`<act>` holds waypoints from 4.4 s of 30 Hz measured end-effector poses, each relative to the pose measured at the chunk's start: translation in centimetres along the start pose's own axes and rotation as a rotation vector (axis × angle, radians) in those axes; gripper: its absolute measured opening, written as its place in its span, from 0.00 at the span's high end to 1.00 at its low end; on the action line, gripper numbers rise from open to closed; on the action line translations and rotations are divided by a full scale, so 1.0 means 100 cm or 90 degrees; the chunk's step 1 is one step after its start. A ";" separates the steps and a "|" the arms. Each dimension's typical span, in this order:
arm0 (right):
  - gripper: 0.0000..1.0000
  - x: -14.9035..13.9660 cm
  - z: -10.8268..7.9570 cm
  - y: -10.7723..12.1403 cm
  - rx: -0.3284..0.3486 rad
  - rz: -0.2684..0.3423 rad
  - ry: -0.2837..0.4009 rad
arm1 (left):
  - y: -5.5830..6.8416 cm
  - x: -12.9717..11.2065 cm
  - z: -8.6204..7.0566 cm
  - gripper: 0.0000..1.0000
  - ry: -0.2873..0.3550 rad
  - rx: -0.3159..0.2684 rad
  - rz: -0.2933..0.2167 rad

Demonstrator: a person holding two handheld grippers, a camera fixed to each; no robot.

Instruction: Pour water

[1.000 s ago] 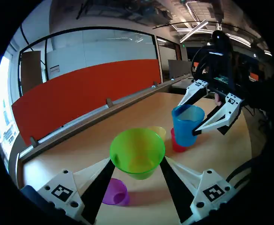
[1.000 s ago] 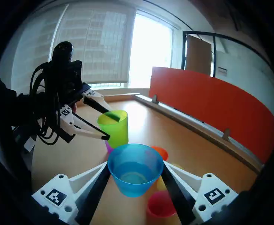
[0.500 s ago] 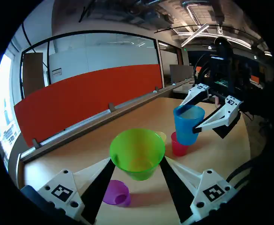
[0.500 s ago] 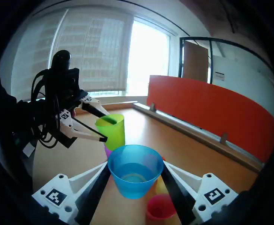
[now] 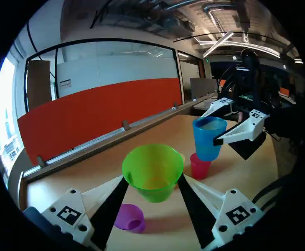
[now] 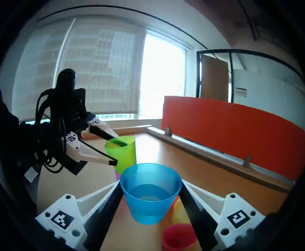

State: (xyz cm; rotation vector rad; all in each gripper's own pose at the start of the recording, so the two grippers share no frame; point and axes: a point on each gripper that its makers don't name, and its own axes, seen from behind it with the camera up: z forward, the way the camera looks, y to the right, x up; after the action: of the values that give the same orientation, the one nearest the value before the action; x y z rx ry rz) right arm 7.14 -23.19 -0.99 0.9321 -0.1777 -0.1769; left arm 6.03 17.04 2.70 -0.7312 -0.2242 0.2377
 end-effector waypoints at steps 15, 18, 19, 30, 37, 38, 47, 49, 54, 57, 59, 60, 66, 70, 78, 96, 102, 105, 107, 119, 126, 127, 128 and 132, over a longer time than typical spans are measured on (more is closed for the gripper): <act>0.09 0.011 -0.005 0.001 0.001 0.006 0.024 | -0.002 0.018 -0.012 0.16 0.059 0.010 -0.009; 0.08 0.011 -0.005 0.002 0.001 0.006 0.026 | -0.001 0.023 -0.014 0.16 0.074 0.011 -0.014; 0.09 0.011 -0.005 0.002 0.000 0.006 0.027 | -0.001 0.023 -0.015 0.16 0.077 0.011 -0.017; 0.09 0.017 -0.007 0.003 -0.001 0.004 0.031 | -0.004 0.028 -0.018 0.16 0.099 0.016 -0.032; 0.08 0.020 -0.008 0.003 0.000 0.000 0.032 | -0.004 0.032 -0.019 0.16 0.110 0.018 -0.038; 0.08 0.020 -0.008 0.003 0.000 -0.001 0.032 | -0.004 0.031 -0.019 0.16 0.111 0.018 -0.039; 0.09 0.024 -0.010 0.002 0.006 -0.016 0.032 | -0.004 0.033 -0.018 0.17 0.126 0.021 -0.057; 0.09 0.025 -0.010 0.001 0.008 -0.019 0.033 | -0.004 0.035 -0.018 0.17 0.131 0.020 -0.061; 0.08 0.028 -0.010 0.000 0.011 -0.023 0.033 | -0.004 0.036 -0.020 0.17 0.135 0.017 -0.063; 0.08 0.029 -0.010 0.001 0.011 -0.022 0.033 | -0.003 0.034 -0.020 0.17 0.133 0.017 -0.061; 0.08 0.029 -0.010 0.002 0.011 -0.022 0.033 | -0.002 0.032 -0.020 0.17 0.133 0.015 -0.060; 0.08 0.030 -0.010 0.002 0.011 -0.021 0.033 | -0.002 0.032 -0.020 0.17 0.132 0.015 -0.060; 0.08 0.034 -0.008 0.003 0.014 -0.026 0.034 | 0.000 0.026 -0.018 0.17 0.129 0.016 -0.060; 0.08 0.037 -0.008 0.003 0.015 -0.033 0.034 | 0.004 0.023 -0.017 0.17 0.129 0.009 -0.065; 0.09 0.041 -0.007 0.004 0.019 -0.051 0.031 | 0.007 0.021 -0.019 0.17 0.128 0.004 -0.065; 0.09 0.056 -0.005 0.007 0.026 -0.104 0.030 | 0.017 0.016 -0.017 0.17 0.119 -0.017 -0.064; 0.08 0.063 -0.004 0.007 0.029 -0.126 0.030 | 0.020 0.015 -0.016 0.17 0.116 -0.025 -0.064; 0.08 0.066 -0.004 0.006 0.031 -0.138 0.031 | 0.022 0.014 -0.017 0.17 0.114 -0.028 -0.063; 0.08 0.068 -0.003 0.006 0.032 -0.145 0.030 | 0.023 0.013 -0.017 0.17 0.113 -0.030 -0.063; 0.09 0.075 0.002 0.011 0.030 -0.175 0.027 | 0.029 0.009 -0.017 0.17 0.110 -0.044 -0.062; 0.09 0.083 0.007 0.012 0.028 -0.204 0.030 | 0.034 0.008 -0.016 0.17 0.109 -0.054 -0.062; 0.09 0.084 0.007 0.012 0.029 -0.208 0.031 | 0.034 0.008 -0.016 0.17 0.109 -0.056 -0.061; 0.09 0.085 0.008 0.011 0.030 -0.212 0.032 | 0.035 0.008 -0.016 0.17 0.109 -0.057 -0.061; 0.08 0.088 0.010 0.008 0.032 -0.228 0.036 | 0.037 0.008 -0.017 0.17 0.108 -0.060 -0.059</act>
State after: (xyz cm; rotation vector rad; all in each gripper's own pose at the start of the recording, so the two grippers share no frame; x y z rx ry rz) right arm 15.55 -25.50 0.90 1.0137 0.0393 -0.4775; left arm 6.74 18.82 -0.93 -0.8272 -0.1077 0.0759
